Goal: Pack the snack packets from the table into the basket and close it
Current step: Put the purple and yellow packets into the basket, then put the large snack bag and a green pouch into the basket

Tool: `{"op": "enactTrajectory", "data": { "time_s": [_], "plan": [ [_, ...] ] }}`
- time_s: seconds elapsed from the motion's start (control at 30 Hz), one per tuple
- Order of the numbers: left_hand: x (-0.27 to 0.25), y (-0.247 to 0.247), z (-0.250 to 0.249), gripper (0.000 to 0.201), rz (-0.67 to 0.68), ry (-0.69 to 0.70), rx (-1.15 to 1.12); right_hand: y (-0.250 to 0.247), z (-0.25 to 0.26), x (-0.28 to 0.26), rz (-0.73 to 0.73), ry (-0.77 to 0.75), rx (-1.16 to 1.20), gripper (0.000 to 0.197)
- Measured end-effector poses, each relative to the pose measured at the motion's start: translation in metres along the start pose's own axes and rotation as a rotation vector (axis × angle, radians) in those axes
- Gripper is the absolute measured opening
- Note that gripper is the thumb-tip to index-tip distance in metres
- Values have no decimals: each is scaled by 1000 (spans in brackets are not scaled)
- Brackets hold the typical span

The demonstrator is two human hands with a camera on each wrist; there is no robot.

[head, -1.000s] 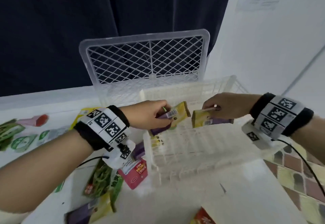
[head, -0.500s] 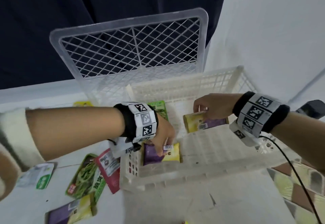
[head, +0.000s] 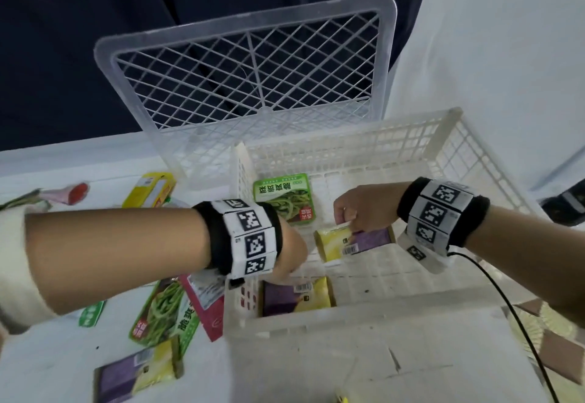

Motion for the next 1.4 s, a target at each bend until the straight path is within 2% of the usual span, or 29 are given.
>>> {"op": "enactTrajectory", "data": {
  "time_s": [0.1,0.2,0.33,0.43,0.57,0.63,0.77,0.83,0.87,0.97,1.07,1.13,1.27,1.33,1.4],
  "plan": [
    [-45,1,26,26,-313,-77,-213,7,27,2,76,-71,88,20],
    [-91,22,54,23,-640,-202,-464,21,58,11,153,-116,173,25],
    [-111,94,76,16,-859,-408,-778,48,86,24,232,-124,117,27],
    [-106,159,67,13,-933,-482,-997,62,96,33,204,-137,68,21],
    [-98,243,27,8,-940,-523,-1276,67,104,35,118,-91,-100,28],
    [-99,282,4,8,-947,-537,-1355,48,117,27,1,-94,-177,26],
    [-112,360,-24,9,-949,-619,-1472,-6,180,-5,-315,-235,0,20],
    [-131,403,-27,10,-945,-674,-1491,-11,238,-8,-356,-336,101,14],
    [-133,408,-22,11,-952,-683,-1490,-11,253,-11,-372,-366,144,14],
    [-171,465,4,15,-1010,-823,-1468,8,337,34,-402,-459,201,13],
    [-209,536,46,20,-1088,-994,-1409,42,412,111,-398,-476,248,13],
    [-232,587,76,22,-1113,-1068,-1401,71,453,170,-371,-426,303,11],
    [-283,681,124,13,-1192,-1269,-1370,120,515,274,-368,-295,320,7],
    [-305,726,145,12,-1270,-1395,-1352,125,543,312,-419,-224,308,15],
    [-312,769,169,14,-1271,-1468,-1377,121,571,345,-487,-179,313,19]
  ]
}}
Point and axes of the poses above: each hand's wrist, its own x-axis towards the middle knuckle, its own y-axis out of the palm, z = x × y, the point moved 6 cm from there along x, towards the middle knuckle, and after that the axes turned 11 degrees about x, right-handed, at the moved point
